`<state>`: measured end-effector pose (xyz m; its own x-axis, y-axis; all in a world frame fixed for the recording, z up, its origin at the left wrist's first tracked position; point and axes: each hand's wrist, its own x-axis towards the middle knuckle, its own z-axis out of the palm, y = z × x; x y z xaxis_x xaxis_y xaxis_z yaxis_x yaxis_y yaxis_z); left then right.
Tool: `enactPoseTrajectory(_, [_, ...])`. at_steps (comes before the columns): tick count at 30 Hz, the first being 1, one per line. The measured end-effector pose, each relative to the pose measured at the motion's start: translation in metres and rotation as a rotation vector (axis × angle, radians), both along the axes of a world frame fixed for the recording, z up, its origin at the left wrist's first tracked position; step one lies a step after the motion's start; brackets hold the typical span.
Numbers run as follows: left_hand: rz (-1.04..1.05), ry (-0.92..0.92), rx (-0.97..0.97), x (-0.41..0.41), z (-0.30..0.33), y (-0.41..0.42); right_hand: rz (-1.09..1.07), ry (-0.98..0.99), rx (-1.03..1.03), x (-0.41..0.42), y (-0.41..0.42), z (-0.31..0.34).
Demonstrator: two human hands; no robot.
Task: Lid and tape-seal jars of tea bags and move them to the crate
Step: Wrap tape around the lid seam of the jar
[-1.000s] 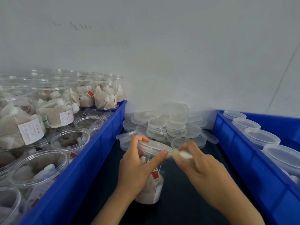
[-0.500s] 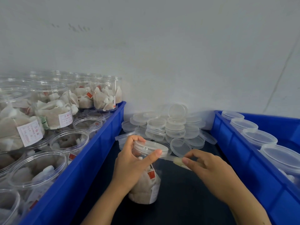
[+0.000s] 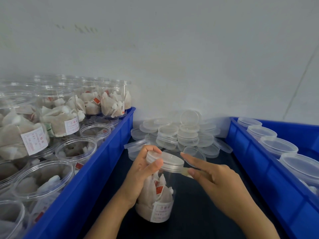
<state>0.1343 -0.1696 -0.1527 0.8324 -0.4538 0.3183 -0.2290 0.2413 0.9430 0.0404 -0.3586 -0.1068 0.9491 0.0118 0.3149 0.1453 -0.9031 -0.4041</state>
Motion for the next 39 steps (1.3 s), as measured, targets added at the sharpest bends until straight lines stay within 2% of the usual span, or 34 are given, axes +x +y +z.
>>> enactPoseTrajectory(5, [-0.032,-0.023,-0.003,0.001,-0.002,0.004,0.022,-0.014,-0.03,0.002,0.001,-0.002])
enactPoseTrajectory(9, [0.062,-0.05,-0.011,0.002,-0.006,0.0,-0.004,-0.019,-0.025,0.002,0.001,-0.004])
enactPoseTrajectory(11, [0.176,-0.131,0.014,0.002,-0.005,-0.004,-0.007,-0.044,-0.038,0.001,0.002,-0.004])
enactPoseTrajectory(14, [0.498,-0.357,0.154,-0.002,-0.004,-0.012,0.003,-0.068,-0.077,0.0,0.004,-0.003])
enactPoseTrajectory(16, [0.642,-0.425,0.214,-0.008,-0.004,-0.016,0.01,-0.062,-0.114,0.001,0.006,-0.003])
enactPoseTrajectory(23, [0.529,-0.321,0.433,-0.018,-0.002,-0.018,-0.009,-0.16,-0.145,0.0,0.009,-0.005])
enactPoseTrajectory(27, [0.513,-0.35,0.451,-0.021,0.003,-0.02,-0.053,-0.137,-0.206,0.002,0.01,-0.008])
enactPoseTrajectory(32, [0.537,-0.3,0.421,-0.023,0.006,-0.019,-0.035,-0.114,-0.14,0.004,0.01,-0.01])
enactPoseTrajectory(39, [0.514,-0.24,0.366,-0.018,0.004,-0.019,-0.047,-0.087,-0.15,0.005,0.011,-0.012])
